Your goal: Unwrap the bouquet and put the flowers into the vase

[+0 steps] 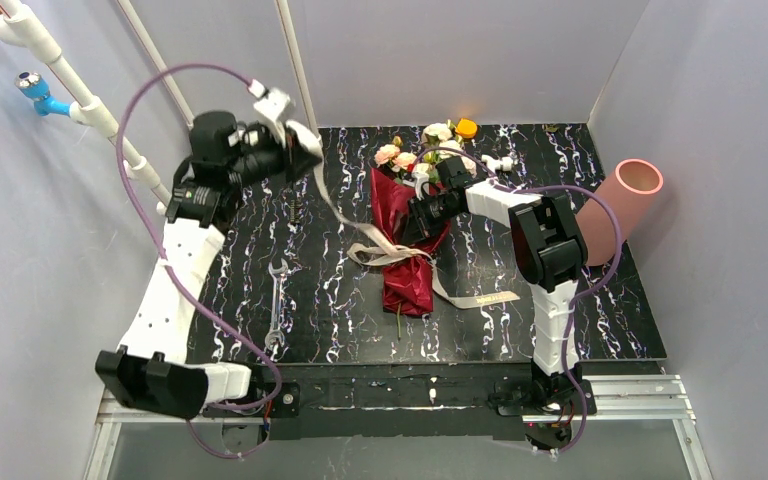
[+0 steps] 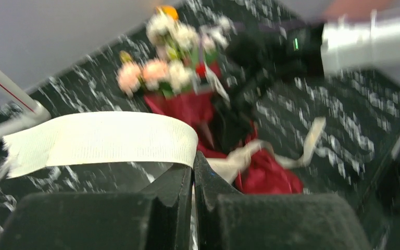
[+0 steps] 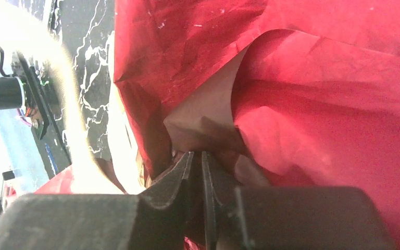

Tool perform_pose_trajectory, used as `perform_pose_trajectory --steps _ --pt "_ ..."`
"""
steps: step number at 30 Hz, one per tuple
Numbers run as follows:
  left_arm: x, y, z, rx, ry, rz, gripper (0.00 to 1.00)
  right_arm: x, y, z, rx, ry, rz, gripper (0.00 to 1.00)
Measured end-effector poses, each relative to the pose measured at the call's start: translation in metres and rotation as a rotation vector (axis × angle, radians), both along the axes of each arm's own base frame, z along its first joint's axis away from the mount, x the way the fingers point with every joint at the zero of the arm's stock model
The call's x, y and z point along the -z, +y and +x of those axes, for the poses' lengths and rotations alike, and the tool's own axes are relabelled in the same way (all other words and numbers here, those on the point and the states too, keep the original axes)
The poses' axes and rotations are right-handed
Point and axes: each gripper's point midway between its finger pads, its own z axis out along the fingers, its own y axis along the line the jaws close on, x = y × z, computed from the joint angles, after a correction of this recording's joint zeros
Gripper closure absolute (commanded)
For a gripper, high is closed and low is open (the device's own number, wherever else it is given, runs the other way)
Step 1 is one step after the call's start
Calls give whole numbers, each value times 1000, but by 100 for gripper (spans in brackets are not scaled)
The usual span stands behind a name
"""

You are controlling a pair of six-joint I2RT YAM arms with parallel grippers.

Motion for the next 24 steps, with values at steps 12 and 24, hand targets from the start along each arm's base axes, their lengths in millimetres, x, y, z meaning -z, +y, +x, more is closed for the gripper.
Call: perform_pose_trajectory --steps 12,24 --pt "187 29 -111 287 196 410 100 -37 17 -2 3 21 15 33" --pt "232 43 -114 339 252 540 100 -102 -13 -27 -203 -121 -79 33"
